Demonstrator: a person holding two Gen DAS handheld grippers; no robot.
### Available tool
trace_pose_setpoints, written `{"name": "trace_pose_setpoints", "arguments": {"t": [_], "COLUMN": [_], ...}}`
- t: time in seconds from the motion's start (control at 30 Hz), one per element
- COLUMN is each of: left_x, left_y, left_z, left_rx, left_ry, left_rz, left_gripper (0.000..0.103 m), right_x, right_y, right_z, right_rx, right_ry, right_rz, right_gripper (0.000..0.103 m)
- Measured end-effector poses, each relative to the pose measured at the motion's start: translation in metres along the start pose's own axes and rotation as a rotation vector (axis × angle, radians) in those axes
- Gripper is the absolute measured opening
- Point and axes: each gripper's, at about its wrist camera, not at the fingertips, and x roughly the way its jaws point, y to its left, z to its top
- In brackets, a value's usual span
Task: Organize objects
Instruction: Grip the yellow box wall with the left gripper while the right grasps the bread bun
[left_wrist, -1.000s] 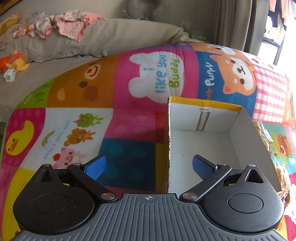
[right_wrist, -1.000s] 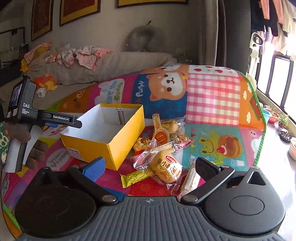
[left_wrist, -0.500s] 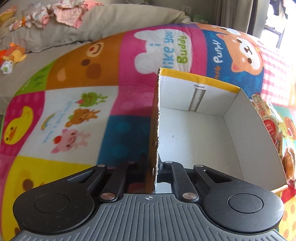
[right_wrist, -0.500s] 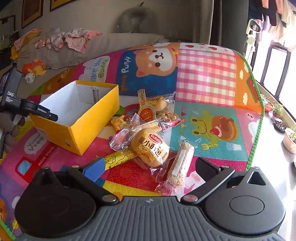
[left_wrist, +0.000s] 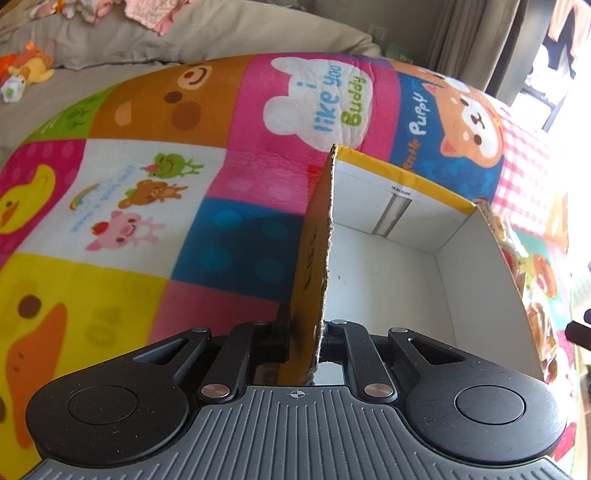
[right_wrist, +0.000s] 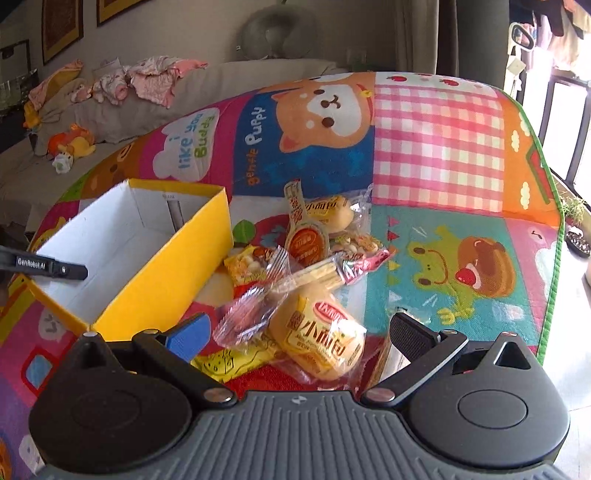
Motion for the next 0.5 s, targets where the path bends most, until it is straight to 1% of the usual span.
{"name": "trace_pose_setpoints", "arguments": {"t": [0.07,0.13,0.2,0.27,0.37,0.43,0.5], "left_x": [-0.001,-0.002,-0.003,-0.005,-0.004,-0.003,-0.002], "left_y": [-0.002,-0.001,0.0,0.0,-0.005,-0.01,-0.013], "left_z": [-0.003,-0.006,-0.007,-0.007,-0.006,-0.004,-0.003], "left_rx": [-0.021,-0.036,-0.047,-0.055,-0.038,-0.031,-0.022], "left_ry": [-0.005,0.004,0.019,0.033,0.047,0.059,0.08], "left_rz": [-0.019,-0.04,-0.053,-0.059,-0.049,-0.043,-0.032], "left_gripper": [0.013,0.013,0.013,0.013,0.013,0.013,0.013], "right_x": [-0.003,-0.006,-0.007,-0.007,-0.001,0.005,0.012], "right_y": [-0.009,-0.014,-0.013,-0.01,-0.002,0.007,0.018], "right_z": [0.007,0.007,0.001,-0.009,-0.027,-0.034,-0.037], "right_rx": [0.036,0.023,-0.042,-0.134,-0.256,-0.325,-0.383], "right_ry": [-0.026,-0.04,-0.029,0.001,0.037,0.048,0.031], "right_rz": [-0.003,-0.009,-0.019,-0.046,-0.093,-0.105,-0.111], "right_gripper": [0.103,0.103,0.103,0.103,0.102,0.094,0.093]}}
